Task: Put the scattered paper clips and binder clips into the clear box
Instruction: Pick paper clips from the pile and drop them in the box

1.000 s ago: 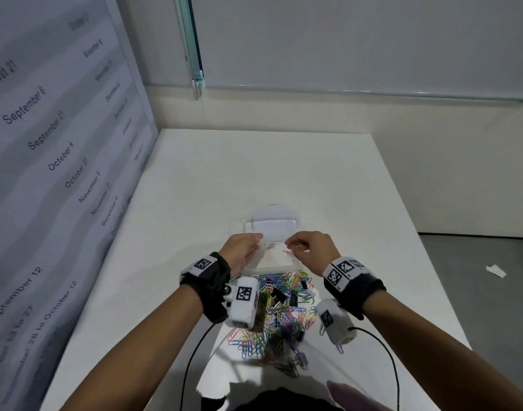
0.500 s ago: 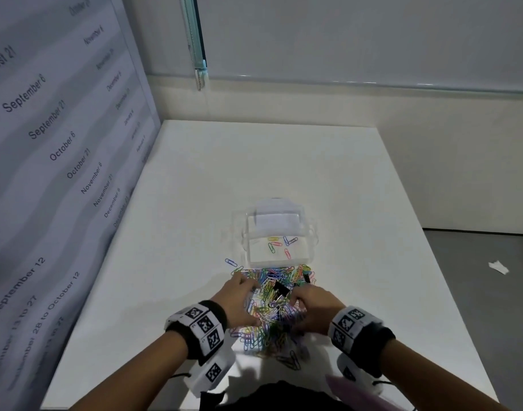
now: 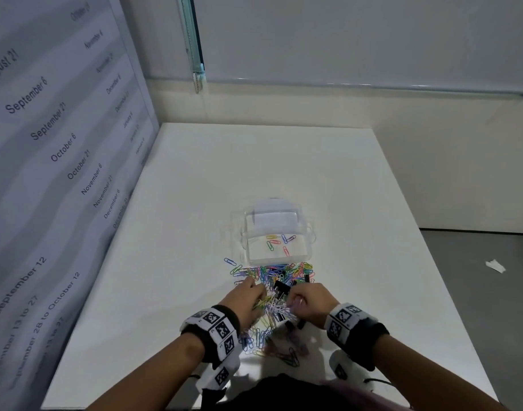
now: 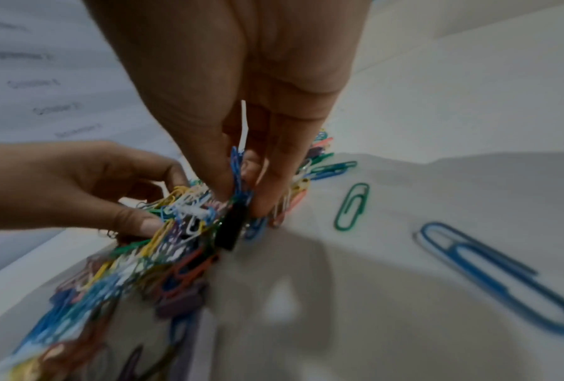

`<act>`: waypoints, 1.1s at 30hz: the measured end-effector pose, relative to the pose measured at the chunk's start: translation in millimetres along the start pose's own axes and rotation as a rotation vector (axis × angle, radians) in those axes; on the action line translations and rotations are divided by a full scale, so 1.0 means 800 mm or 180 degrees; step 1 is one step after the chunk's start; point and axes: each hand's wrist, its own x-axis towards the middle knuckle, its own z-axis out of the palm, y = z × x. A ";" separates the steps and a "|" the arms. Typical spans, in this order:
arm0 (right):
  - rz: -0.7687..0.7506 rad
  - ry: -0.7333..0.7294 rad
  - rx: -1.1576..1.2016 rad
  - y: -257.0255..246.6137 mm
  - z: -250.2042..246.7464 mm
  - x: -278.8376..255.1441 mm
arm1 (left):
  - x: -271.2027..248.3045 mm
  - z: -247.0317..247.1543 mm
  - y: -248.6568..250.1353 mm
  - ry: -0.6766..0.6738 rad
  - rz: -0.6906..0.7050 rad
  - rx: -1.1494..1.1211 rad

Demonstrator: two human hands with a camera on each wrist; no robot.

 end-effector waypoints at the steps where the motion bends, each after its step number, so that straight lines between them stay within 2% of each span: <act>1: 0.0060 0.0085 0.0042 0.003 -0.003 -0.001 | 0.001 -0.002 -0.003 0.0012 -0.0040 -0.0053; 4: 0.0184 0.0260 0.0165 0.009 -0.013 -0.002 | 0.002 -0.009 -0.011 0.0104 -0.0304 -0.0472; 6: 0.0263 0.0329 0.0159 0.014 -0.018 -0.003 | 0.002 -0.015 -0.017 0.0084 -0.0538 -0.1004; 10: 0.0167 -0.0114 -0.0086 0.018 -0.015 -0.009 | 0.001 -0.031 -0.025 -0.0046 -0.0864 -0.2517; 12: 0.0044 -0.0308 -0.0258 0.017 -0.007 -0.010 | 0.002 -0.040 -0.024 0.0059 -0.0903 -0.3162; 16: -0.0083 -0.0332 -0.0378 0.008 0.003 -0.006 | 0.009 -0.058 -0.019 0.0259 -0.0993 -0.4458; 21: -0.0003 -0.0229 -0.0213 0.004 -0.003 -0.002 | 0.023 -0.086 -0.012 0.0124 -0.0973 -0.5535; 27: 0.0135 0.0087 0.0012 0.004 -0.035 0.002 | 0.040 -0.106 0.002 0.0220 -0.0964 -0.5888; 31: 0.0267 0.0395 0.0318 -0.004 -0.062 0.010 | 0.039 -0.106 0.007 0.0280 -0.0980 -0.5699; 33: 0.0220 0.0525 0.0412 -0.012 -0.078 0.018 | 0.033 -0.102 0.006 0.0304 -0.0900 -0.5319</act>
